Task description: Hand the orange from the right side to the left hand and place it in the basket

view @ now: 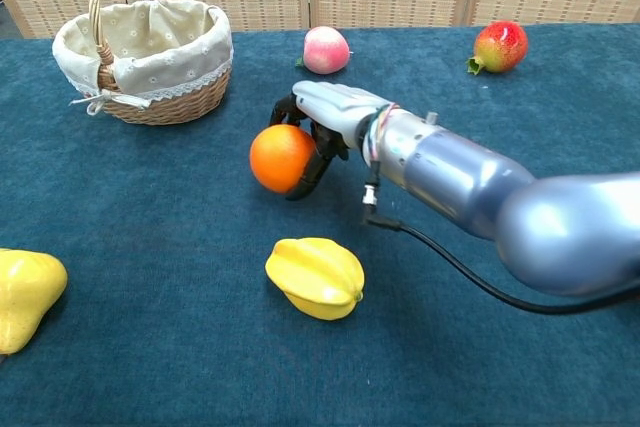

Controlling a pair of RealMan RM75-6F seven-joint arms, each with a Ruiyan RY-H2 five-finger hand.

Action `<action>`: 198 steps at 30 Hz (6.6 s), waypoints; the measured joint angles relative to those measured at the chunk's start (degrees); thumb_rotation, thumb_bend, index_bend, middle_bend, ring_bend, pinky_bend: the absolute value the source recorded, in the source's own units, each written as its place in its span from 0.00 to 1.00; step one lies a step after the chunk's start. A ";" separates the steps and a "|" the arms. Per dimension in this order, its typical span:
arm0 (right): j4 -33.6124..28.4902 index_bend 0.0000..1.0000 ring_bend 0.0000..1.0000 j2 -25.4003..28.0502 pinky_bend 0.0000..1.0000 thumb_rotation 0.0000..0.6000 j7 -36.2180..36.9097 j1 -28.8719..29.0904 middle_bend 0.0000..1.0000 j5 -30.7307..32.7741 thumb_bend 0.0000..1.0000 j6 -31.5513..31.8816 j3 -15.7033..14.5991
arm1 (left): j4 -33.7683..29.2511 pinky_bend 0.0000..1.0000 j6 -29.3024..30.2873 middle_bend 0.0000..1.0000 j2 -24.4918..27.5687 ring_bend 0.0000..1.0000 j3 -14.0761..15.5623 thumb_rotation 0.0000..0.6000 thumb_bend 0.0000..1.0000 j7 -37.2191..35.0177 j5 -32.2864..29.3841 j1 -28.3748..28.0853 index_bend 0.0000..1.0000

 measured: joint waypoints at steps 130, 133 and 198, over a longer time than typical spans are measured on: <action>-30.12 0.22 0.09 50.69 0.07 1.00 24.83 -47.94 0.12 -30.23 0.00 47.00 -25.53 | 0.40 0.05 -14.86 0.00 -13.83 0.00 -6.64 1.00 0.16 2.77 0.26 -18.89 0.00; -30.01 0.22 0.09 50.95 0.07 1.00 25.84 -48.50 0.12 -30.49 0.00 47.15 -25.14 | -3.19 0.05 -15.22 0.00 -14.25 0.00 -6.00 1.00 0.16 6.59 0.19 -19.61 0.00; -28.86 0.22 0.14 52.67 0.11 1.00 34.08 -53.85 0.13 -37.17 0.00 53.05 -21.84 | 21.18 0.46 -14.81 0.52 -37.87 0.40 -7.65 1.00 0.31 4.70 -6.10 -28.10 0.63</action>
